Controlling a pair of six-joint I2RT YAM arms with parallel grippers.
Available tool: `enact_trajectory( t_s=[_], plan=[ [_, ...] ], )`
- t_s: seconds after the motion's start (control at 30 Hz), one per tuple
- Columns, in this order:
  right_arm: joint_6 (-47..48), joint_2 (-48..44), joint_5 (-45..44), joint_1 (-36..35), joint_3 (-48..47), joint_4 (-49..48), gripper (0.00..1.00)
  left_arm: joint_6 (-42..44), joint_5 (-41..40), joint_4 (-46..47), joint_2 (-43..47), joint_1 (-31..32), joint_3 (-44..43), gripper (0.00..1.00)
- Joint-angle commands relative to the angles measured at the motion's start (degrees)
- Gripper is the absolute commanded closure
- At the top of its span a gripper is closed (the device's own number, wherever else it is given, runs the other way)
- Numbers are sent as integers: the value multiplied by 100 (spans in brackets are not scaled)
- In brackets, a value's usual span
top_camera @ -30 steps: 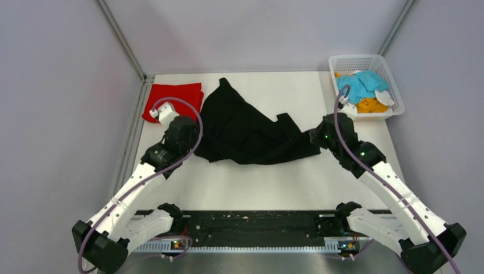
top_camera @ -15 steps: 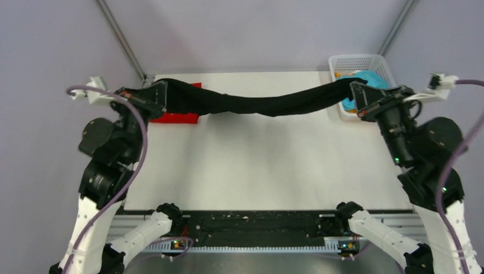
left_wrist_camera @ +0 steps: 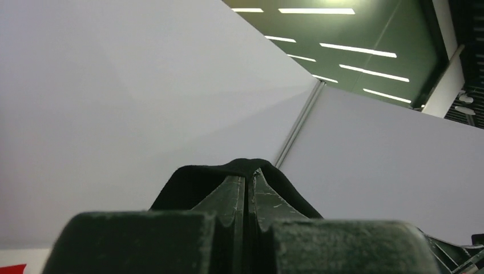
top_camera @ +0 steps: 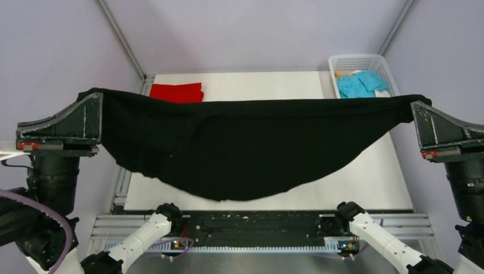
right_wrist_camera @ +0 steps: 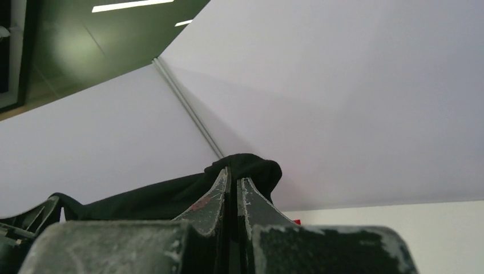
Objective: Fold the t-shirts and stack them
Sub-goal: Flatten out the tshirt
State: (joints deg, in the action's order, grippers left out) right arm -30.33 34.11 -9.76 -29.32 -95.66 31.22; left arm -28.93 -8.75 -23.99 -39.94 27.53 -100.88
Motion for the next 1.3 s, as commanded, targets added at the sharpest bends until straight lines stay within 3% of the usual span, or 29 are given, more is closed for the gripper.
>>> enact_trajectory(
  t_s=[0.0, 0.13, 0.3, 0.37, 0.53, 0.7, 0.97, 1.27],
  plan=[
    [-4, 11, -249, 58, 248, -73, 100, 241, 60, 131, -166, -26, 2, 100],
    [44, 270, -843, 56, 831, -105, 100, 407, -650, 197, -669, -27, 308, 100],
    [289, 815, -2211, 57, 1644, -131, 100, 943, -2541, 437, -1696, -23, 680, 100],
    [321, 1180, -2624, 54, 1772, 60, 100, 1107, -2933, 556, -2155, -29, 742, 100],
    [269, 1697, -2754, 56, 2076, 338, 100, 1172, -2874, 626, -2863, -56, 696, 100],
    [342, 1310, -3007, 56, 2340, -109, 100, 1205, -2920, 878, -2762, -68, 882, 100],
    [659, 259, -2364, 53, 2266, -765, 100, 949, -2546, 1043, -1552, -71, 1470, 100],
    [533, -425, -942, 50, 1440, -659, 100, 495, -959, 510, -466, -68, 1096, 100]
  ],
)
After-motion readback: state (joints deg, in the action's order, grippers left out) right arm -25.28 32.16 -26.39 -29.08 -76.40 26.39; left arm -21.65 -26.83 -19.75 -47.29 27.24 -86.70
